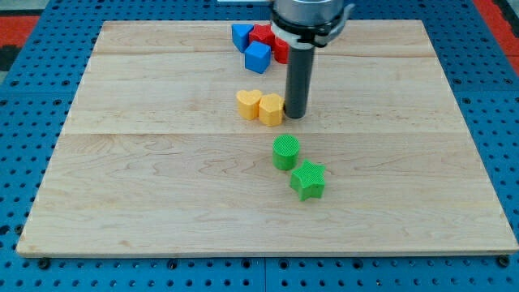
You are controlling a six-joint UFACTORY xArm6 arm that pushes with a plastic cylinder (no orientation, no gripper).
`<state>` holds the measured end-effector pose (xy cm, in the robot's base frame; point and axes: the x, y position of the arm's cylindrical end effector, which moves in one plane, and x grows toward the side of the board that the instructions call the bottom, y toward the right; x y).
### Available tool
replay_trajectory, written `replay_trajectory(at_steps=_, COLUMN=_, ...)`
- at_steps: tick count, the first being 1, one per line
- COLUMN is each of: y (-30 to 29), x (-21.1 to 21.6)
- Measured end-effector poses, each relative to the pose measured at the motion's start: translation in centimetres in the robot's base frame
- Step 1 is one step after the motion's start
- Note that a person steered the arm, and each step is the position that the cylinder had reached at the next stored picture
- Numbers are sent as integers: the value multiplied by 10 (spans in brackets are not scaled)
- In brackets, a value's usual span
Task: Push the green circle along with the green star to the yellow heart
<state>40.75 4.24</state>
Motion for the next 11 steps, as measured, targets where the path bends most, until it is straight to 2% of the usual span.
replay_trajectory(at_steps=1, y=76, x=22)
replay_trajectory(at_steps=2, y=129, x=100)
replay_trajectory(at_steps=3, y=74, x=146)
replay_trajectory(at_steps=4, y=20, x=139)
replay_trajectory(at_steps=5, y=-11, x=113)
replay_trajectory(at_steps=6, y=-11, x=70)
replay_trajectory(at_steps=8, y=-17, x=30)
replay_trajectory(at_steps=9, y=-35, x=25)
replay_trajectory(at_steps=10, y=9, x=30)
replay_trajectory(at_steps=11, y=22, x=74)
